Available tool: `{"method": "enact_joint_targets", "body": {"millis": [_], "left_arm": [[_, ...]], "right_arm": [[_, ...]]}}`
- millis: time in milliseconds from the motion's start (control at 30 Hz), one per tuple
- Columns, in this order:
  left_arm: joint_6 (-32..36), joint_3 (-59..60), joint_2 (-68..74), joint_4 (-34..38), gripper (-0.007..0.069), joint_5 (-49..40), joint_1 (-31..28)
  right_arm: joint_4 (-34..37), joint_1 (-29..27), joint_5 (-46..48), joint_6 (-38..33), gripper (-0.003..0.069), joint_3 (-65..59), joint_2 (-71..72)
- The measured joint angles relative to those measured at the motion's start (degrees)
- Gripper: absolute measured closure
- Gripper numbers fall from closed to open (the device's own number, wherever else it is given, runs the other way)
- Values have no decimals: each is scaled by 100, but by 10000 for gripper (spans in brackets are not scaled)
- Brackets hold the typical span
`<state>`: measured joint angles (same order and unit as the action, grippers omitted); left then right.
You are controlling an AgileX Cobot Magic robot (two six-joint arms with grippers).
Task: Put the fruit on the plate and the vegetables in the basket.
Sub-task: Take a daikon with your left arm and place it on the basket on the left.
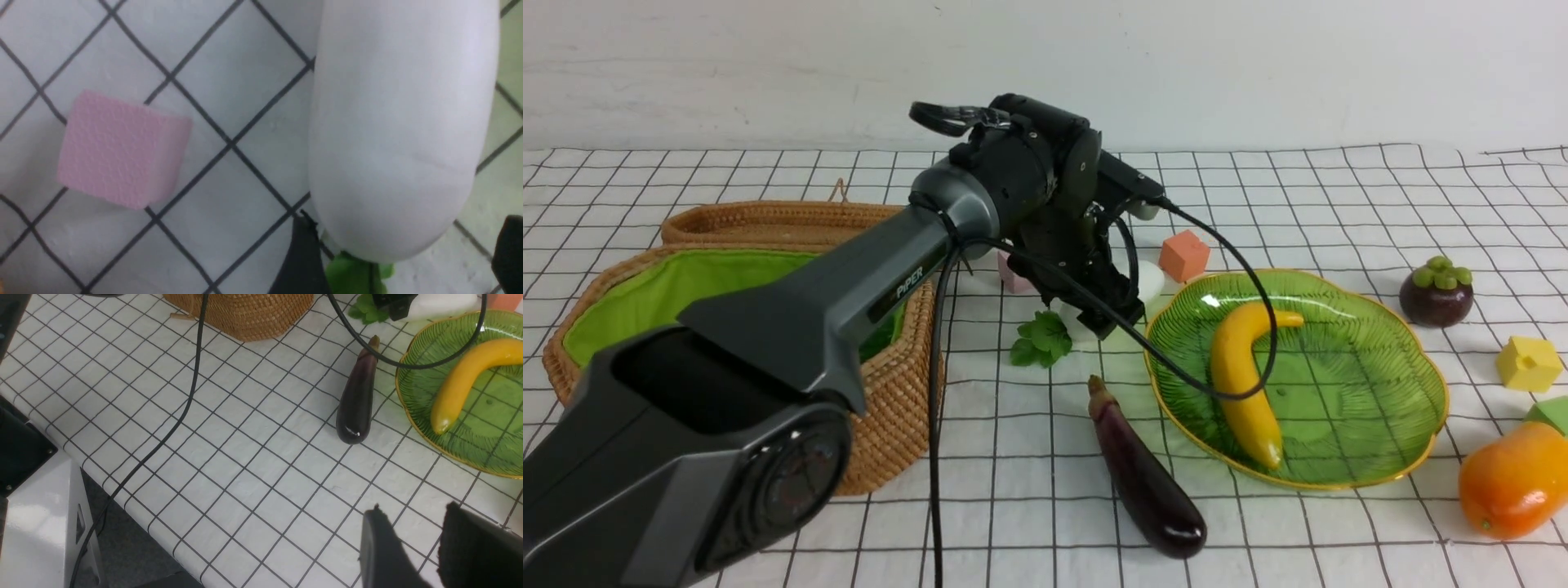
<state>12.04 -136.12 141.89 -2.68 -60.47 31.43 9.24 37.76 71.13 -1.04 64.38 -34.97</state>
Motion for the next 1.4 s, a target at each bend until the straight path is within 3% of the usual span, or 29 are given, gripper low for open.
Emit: {"method": "enact_joint_targets", "body": {"millis": [233, 567, 733, 933, 1200, 1267, 1400], "left_arm": [[145, -10, 116, -57, 60, 652, 5], [133, -10, 430, -302, 62, 698, 5], [91, -10, 437, -302, 124, 698, 5], [-141, -10, 435, -421, 124, 685, 5], [-86, 0, -365, -487, 124, -464, 1], [182, 24, -1071, -331, 124, -939, 1], [881, 579, -2159, 44, 124, -1034, 1]], "right_arm": [[-16, 0, 0, 25, 421, 0, 0], [-23, 0, 31, 104, 421, 0, 0], [-23, 0, 38, 150, 421, 0, 0], [-23, 0, 122, 289, 421, 0, 0], [-502, 0, 116, 320, 421, 0, 0], [-749, 0, 17, 320, 421, 0, 0], [-816, 0, -250, 320, 421, 0, 0]]}}
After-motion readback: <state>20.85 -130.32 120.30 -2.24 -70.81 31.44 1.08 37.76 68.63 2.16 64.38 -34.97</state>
